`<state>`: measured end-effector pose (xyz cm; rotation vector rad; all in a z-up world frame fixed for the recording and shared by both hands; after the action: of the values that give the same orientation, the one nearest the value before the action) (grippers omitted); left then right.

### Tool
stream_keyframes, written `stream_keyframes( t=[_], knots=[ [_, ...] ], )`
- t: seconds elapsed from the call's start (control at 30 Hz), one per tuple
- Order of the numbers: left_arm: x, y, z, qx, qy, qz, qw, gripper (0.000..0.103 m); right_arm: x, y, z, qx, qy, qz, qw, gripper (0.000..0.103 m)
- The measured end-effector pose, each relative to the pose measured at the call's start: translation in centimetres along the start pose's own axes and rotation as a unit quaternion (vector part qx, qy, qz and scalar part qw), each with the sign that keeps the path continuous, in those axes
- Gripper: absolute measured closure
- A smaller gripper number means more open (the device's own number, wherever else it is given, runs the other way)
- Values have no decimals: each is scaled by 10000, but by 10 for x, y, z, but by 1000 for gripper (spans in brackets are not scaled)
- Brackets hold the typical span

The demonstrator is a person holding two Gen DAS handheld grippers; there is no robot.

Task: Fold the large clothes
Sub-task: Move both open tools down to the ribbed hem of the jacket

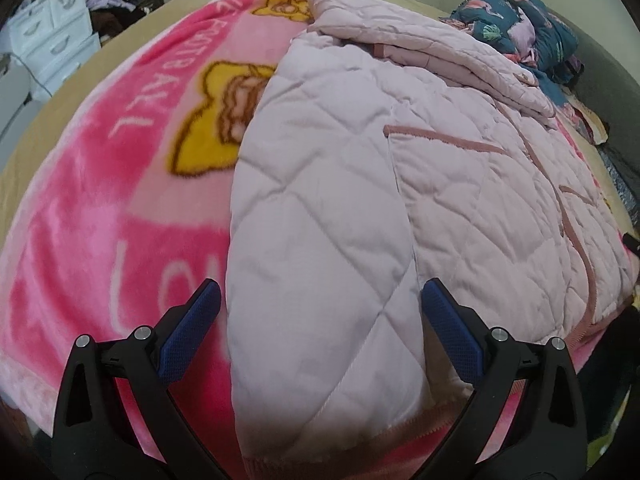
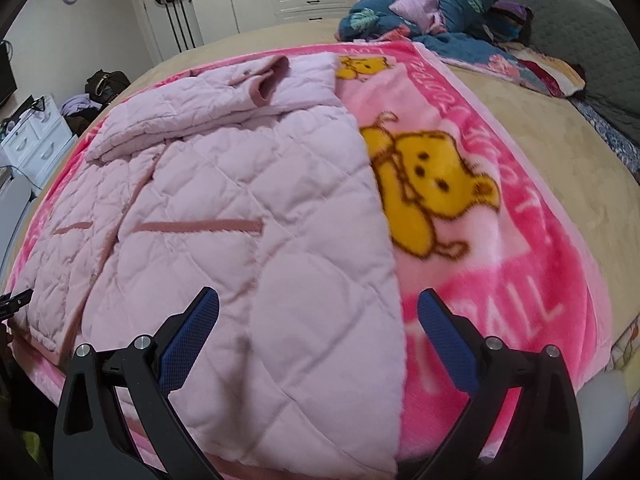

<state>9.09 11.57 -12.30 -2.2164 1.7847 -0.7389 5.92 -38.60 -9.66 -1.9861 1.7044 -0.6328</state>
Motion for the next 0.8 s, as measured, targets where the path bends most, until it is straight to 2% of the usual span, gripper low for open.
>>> stream_keyframes(
  t=[0.13, 0.4, 0.8],
  knots=[
    [-2, 7, -1, -36, 66, -36, 10000, 9, 10, 8, -2, -65, -89, 196, 9997, 4],
    [5, 20, -5, -93, 246, -33, 9996, 9, 16, 26, -8, -284, -160, 176, 9993, 4],
    [24, 26, -9, -96, 503, 156, 9986, 9, 8, 51, -5, -716, -803, 357, 9936, 4]
  ],
)
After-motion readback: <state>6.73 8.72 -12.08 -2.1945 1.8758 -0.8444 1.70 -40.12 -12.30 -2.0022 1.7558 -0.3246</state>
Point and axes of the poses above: each gripper's, at about its wrist camera, not at the fingertips, and z roughly the way its jaws point, x to its right, y to its underside, the point moved 5 cm from there along z, roughly the way its jaws point, and after that the axes turned 13 degrees about -z, right-handed, at the moved point
